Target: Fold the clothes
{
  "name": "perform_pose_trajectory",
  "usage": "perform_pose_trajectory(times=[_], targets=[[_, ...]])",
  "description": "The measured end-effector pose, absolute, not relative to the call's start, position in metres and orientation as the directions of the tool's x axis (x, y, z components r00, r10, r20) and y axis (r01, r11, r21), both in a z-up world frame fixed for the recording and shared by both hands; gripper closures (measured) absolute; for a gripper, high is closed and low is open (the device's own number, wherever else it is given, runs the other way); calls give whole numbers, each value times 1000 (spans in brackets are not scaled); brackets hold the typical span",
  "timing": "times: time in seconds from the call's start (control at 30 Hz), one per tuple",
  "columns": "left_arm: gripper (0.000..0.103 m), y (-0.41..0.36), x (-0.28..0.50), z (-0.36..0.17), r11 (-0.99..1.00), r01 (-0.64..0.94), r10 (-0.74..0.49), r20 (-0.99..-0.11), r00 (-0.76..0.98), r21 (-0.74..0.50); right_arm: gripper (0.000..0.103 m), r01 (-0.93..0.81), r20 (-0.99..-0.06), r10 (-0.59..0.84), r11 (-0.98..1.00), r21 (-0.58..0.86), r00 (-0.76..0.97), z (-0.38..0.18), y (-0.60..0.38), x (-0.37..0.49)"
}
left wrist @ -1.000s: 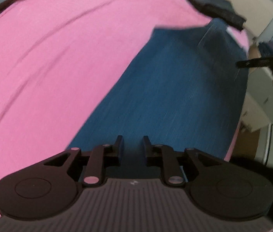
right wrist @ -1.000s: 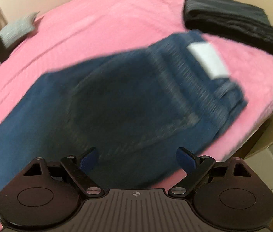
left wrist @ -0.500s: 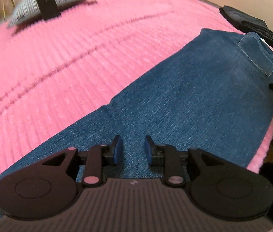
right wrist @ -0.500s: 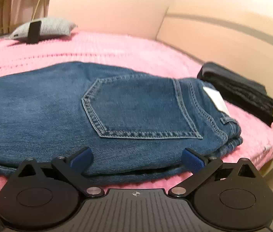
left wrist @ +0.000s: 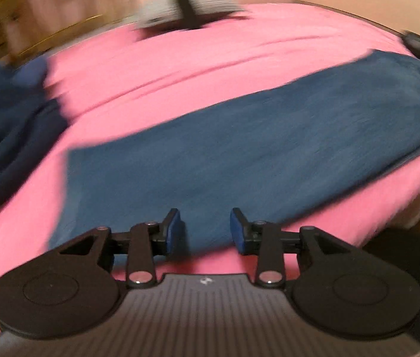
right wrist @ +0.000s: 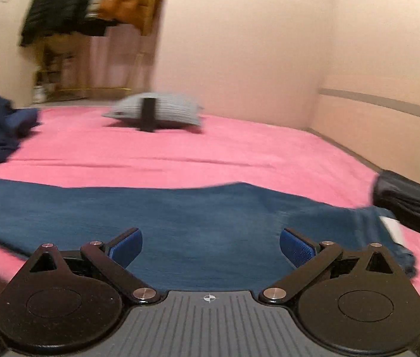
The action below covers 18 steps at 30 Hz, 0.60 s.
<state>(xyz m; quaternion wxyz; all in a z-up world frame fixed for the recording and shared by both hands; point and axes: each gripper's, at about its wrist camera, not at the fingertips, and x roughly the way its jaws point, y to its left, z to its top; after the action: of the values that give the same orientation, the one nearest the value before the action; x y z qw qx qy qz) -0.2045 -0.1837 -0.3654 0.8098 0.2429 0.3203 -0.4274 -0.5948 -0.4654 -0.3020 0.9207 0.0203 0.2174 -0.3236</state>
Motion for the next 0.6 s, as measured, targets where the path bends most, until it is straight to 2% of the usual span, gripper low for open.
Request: perform_pose_trajectory(times=[0.07,0.17,0.23,0.3,0.43,0.6], targets=[[68,-156,-195,-370,590,800,-491,-735,467,113,2,544,-423,-539,831,-122,729,-296,-448,-577],[68,-120,-182,-368,676,737,-506,-714,483,20,2,441,-432,-466,882,-164,772,-289,-424,-544],[68,-100,-174,-364,722,684,-548,-687,477,-101,2,393,-440,-428,903,-174,790,-292,-415,-520],[69,-84,-163,-366,742,612,-614,-644,456,-274,2,361,-445,-396,918,-164,803,-294,-407,-497],[69,-73,-143,-379,716,457,-697,-574,431,-527,2,326,-462,-347,937,-128,816,-300,-396,-458],[69,-81,-127,-393,706,375,-707,-559,434,-601,2,310,-483,-335,941,-134,809,-309,-389,-441]])
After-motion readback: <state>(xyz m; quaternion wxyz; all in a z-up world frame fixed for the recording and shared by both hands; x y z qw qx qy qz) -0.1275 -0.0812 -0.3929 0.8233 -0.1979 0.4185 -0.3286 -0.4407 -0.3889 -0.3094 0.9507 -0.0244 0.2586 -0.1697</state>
